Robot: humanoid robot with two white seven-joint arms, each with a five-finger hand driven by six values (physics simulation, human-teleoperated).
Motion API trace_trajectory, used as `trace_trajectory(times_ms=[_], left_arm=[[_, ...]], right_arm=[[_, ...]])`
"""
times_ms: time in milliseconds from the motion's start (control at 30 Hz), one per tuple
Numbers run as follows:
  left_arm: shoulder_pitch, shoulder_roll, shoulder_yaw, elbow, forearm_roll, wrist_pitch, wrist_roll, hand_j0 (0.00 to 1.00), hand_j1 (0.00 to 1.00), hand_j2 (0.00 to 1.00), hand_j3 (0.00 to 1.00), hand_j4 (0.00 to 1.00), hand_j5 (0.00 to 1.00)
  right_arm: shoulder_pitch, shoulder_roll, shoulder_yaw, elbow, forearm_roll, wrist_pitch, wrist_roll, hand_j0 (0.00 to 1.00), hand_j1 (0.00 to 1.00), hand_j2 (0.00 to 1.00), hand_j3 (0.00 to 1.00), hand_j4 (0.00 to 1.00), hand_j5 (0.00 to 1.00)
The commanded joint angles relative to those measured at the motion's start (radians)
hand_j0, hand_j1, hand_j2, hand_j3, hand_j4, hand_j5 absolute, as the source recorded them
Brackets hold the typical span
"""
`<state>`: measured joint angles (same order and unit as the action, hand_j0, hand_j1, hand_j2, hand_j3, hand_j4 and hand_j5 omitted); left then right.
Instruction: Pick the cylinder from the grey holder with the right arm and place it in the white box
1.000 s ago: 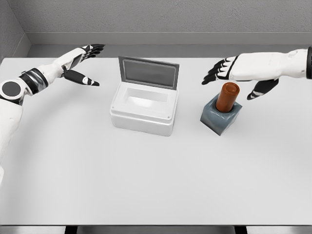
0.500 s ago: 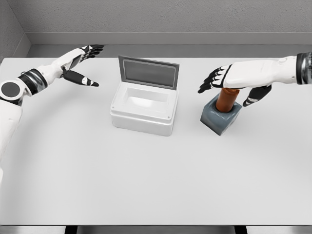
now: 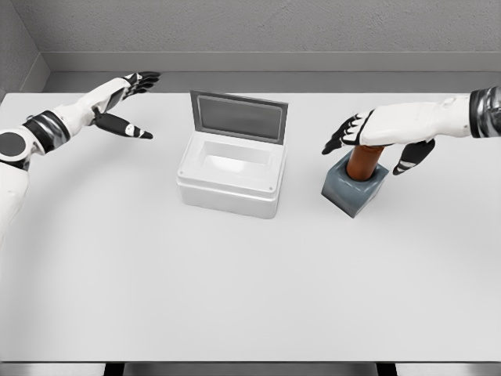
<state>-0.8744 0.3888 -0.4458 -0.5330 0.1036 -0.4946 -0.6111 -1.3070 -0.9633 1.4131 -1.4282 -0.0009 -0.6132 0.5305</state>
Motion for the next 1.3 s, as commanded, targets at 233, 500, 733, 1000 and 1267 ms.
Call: trace_trajectory(times_ms=[233, 500, 733, 1000, 1267], left_arm=[[-0.005, 0.002, 0.003, 0.022, 0.007, 0.002, 0.0, 1.0, 1.0, 1.0, 1.0, 1.0, 1.0], [-0.005, 0.002, 0.003, 0.021, 0.007, 0.002, 0.0, 1.0, 1.0, 1.0, 1.0, 1.0, 1.0], [-0.005, 0.002, 0.003, 0.021, 0.007, 0.002, 0.0, 1.0, 1.0, 1.0, 1.0, 1.0, 1.0], [-0.003, 0.002, 0.003, 0.019, 0.008, 0.002, 0.0, 1.0, 1.0, 1.0, 1.0, 1.0, 1.0], [-0.003, 0.001, 0.003, 0.019, 0.008, 0.002, 0.0, 1.0, 1.0, 1.0, 1.0, 1.0, 1.0]], right_arm=[[0.002, 0.057, -0.023, 0.057, -0.004, 0.002, 0.02, 1.0, 1.0, 1.0, 1.0, 1.0, 1.0], [0.012, 0.064, -0.026, 0.095, -0.002, 0.002, 0.033, 1.0, 1.0, 1.0, 1.0, 1.0, 1.0], [0.015, 0.071, -0.045, 0.107, 0.006, 0.002, 0.033, 1.0, 1.0, 1.0, 1.0, 1.0, 1.0], [0.023, 0.071, -0.045, 0.106, 0.01, 0.002, 0.049, 0.74, 0.74, 0.74, 0.74, 0.74, 0.74], [0.026, 0.071, -0.062, 0.106, 0.01, 0.002, 0.054, 0.56, 0.56, 0.56, 0.56, 0.56, 0.56]])
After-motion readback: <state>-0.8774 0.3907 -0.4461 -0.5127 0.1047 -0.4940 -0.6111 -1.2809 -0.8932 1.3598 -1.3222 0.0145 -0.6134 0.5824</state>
